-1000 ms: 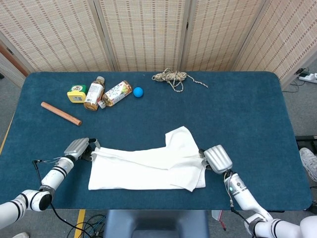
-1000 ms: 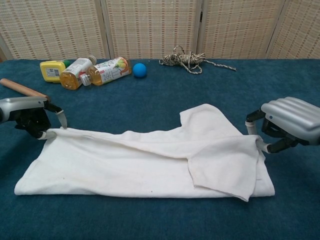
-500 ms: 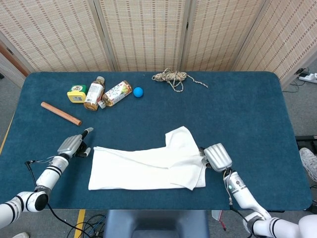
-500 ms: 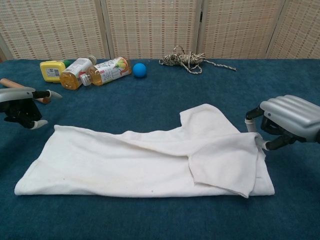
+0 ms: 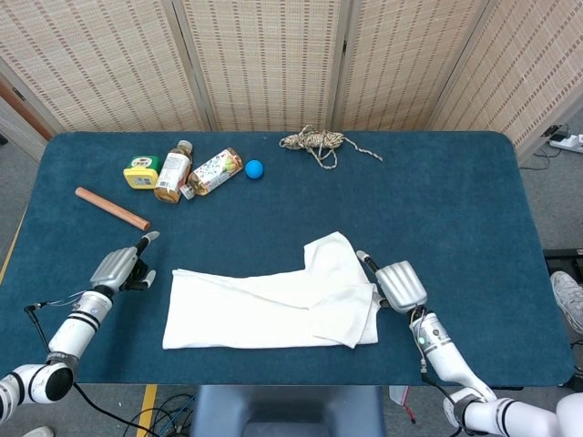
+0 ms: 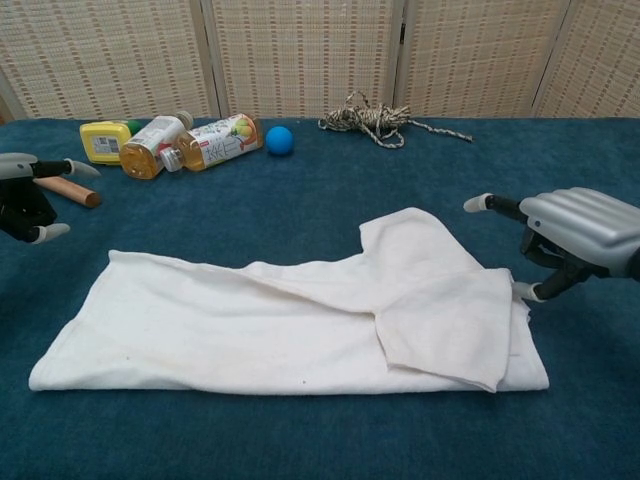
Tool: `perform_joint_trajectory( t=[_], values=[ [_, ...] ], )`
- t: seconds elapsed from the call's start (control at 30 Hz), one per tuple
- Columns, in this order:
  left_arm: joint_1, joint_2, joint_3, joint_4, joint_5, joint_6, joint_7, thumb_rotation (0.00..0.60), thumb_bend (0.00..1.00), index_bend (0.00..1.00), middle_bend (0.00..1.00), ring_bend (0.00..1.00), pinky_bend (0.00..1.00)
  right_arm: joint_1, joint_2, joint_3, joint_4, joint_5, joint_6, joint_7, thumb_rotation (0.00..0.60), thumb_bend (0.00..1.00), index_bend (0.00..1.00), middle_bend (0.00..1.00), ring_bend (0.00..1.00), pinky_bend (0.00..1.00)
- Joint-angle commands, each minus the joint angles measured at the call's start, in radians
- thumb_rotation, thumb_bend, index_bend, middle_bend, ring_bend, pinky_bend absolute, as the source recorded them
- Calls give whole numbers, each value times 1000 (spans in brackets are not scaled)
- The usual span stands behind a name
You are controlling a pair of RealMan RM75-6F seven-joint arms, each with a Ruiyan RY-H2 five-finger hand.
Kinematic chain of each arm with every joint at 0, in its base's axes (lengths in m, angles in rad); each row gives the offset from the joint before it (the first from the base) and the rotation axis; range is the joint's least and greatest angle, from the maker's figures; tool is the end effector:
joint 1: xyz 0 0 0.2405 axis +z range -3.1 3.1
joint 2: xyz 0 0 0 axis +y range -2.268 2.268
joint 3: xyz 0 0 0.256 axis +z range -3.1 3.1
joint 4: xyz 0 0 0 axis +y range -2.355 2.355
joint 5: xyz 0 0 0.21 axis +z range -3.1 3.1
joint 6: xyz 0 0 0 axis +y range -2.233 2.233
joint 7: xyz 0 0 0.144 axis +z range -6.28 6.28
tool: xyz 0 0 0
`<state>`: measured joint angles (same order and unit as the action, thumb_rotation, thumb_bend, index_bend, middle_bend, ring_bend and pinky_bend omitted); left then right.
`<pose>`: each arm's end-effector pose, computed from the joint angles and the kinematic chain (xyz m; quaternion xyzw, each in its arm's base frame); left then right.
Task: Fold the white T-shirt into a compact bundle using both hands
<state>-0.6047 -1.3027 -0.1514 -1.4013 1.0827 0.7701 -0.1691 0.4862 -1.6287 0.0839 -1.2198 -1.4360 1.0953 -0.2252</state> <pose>-0.2681 0.3469 0.0606 -0.6224 -0.5659 -0.3318 0.4269 -0.2426 -0.2952 -0.0220 0.7452 -0.3302 0.3433 0.4667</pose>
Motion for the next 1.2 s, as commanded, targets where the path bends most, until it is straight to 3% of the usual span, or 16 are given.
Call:
perform_joint_trajectory(
  t=[0.03,0.3,0.5,0.7,1.2],
  values=[
    [9,17,-1,-22,5,14,1,600,505,26,935,875,947,-2,25,-1,-33,-7,12,6,600,216,53,924,955,1000],
    [39,72,3,-88,37,62,0,600,505,27,935,875,947,-18,155,-47,-168,-87,56,14,600,261,71,924,954,1000],
    [59,108,0,-137,48,91,-11,600,505,26,935,875,947,-37,211,-134,-245,-210,99,55,600,263,253,928,954,1000],
    [74,135,3,-183,58,109,-15,600,506,26,935,875,947,-43,180,-188,-249,-266,83,61,600,270,372,934,954,1000],
    [101,176,20,-236,78,121,-32,600,505,27,935,874,947,-41,75,-206,-148,-305,65,45,600,270,404,943,954,1000]
  ],
)
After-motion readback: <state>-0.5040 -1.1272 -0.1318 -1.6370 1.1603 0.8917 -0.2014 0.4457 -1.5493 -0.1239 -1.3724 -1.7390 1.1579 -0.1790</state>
